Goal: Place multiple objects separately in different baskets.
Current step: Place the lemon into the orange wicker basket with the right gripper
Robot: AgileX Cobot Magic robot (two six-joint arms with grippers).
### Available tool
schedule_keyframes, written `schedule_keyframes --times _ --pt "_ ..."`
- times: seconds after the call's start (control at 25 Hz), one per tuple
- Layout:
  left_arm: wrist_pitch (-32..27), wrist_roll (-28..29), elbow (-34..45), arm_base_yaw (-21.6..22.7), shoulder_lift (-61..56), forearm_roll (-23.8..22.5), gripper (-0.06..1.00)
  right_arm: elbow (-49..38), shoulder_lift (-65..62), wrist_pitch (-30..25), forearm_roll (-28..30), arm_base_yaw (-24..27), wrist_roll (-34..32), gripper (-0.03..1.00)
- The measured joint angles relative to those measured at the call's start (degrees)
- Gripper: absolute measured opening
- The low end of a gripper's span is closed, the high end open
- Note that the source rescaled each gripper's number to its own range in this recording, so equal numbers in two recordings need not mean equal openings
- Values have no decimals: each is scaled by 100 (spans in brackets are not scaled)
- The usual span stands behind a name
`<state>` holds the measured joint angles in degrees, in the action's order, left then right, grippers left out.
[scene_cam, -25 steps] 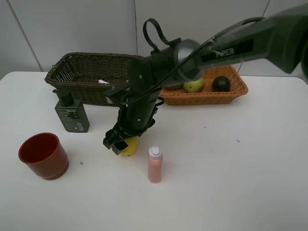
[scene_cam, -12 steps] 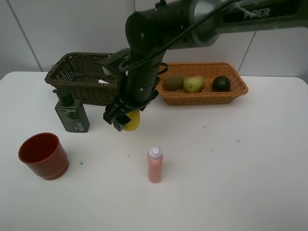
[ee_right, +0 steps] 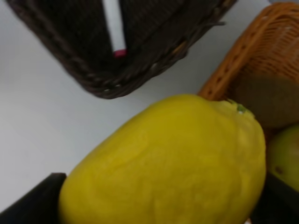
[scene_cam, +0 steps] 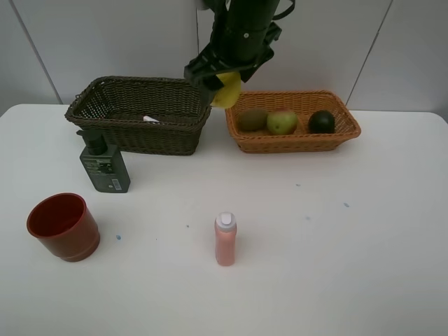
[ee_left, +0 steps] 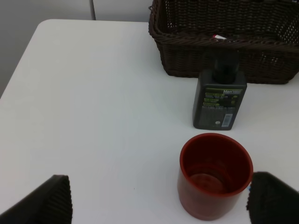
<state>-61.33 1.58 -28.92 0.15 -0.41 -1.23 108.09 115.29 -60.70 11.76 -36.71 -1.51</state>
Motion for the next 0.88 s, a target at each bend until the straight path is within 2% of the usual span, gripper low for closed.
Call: schedule_keyframes --times 0.24,0.48,0.68,0.88 --pt "0 0 0 0 0 0 97 85 0 551 19 811 -415 78" --pt "0 0 0 0 0 0 97 85 6 849 26 1561 -480 78" --pt "0 0 0 0 0 0 97 85 225 936 37 1952 -480 78" --pt "0 0 0 0 0 0 97 85 738 1078 22 2105 -480 78"
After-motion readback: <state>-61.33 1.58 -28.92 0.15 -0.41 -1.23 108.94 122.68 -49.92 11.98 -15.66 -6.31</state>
